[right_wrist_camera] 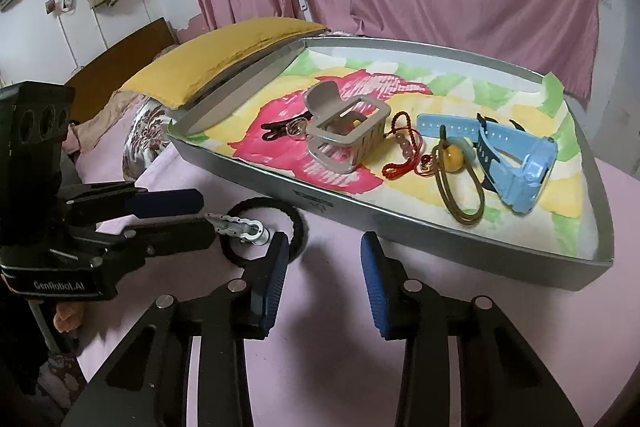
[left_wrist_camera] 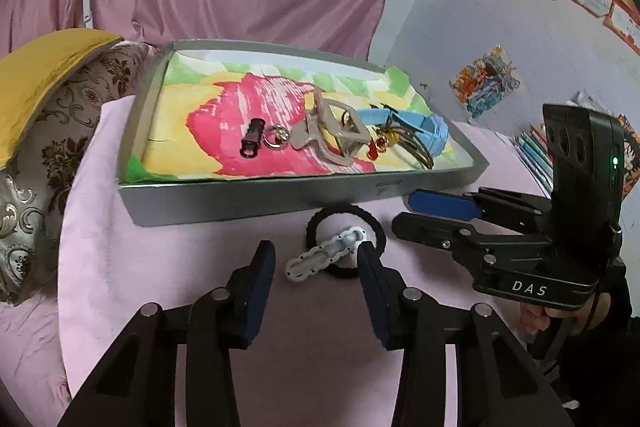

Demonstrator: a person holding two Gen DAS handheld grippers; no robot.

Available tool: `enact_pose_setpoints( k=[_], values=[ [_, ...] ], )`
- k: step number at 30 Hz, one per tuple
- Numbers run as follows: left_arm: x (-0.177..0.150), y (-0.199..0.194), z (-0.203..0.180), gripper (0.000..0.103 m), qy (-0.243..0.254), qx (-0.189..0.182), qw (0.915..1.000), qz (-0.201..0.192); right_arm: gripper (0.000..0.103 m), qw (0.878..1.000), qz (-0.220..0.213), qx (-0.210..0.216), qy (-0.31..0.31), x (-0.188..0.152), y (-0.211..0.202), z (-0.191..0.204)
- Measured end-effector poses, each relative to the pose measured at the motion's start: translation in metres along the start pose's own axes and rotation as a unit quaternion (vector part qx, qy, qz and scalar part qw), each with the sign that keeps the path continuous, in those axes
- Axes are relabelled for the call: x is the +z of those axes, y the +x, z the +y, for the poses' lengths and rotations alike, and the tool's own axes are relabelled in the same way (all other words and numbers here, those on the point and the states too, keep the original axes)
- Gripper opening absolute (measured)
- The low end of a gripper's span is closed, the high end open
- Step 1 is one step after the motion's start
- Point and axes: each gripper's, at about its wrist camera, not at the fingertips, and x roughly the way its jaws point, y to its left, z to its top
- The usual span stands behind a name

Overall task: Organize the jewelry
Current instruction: 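Withdraw both tools from the tray toward the white bracelet and black hair tie, then grasp the white chain bracelet with the left tool while the right grasps the black hair tie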

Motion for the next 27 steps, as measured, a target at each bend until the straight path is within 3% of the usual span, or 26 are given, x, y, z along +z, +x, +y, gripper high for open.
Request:
enact_pose_setpoints(
  k=[7, 16, 20, 27],
  values=[
    [0.000, 0.008, -0.007, 0.025, 0.022, 0.013, 0.9993, 0.026, 0.033, 1.000, 0.008, 0.002, 0.000, 0.001, 0.004, 0.001],
    [-0.004, 0.003, -0.014, 0.006, 0.035, 0.027, 0.9988, 0.022, 0.033, 1.000, 0.012, -0.001, -0.004, 0.001, 0.007, 0.002],
    [-0.009, -0.001, -0.012, 0.004, 0.013, 0.039, 0.9989, 0.021, 0.029, 1.000, 0.016, 0.001, -0.007, 0.002, 0.010, 0.006],
    [-0.014, -0.001, -0.009, 0.004, -0.008, 0.030, 0.9994, 0.017, 0.029, 1.000, 0.021, -0.003, -0.017, 0.005, 0.019, 0.017]
  ],
)
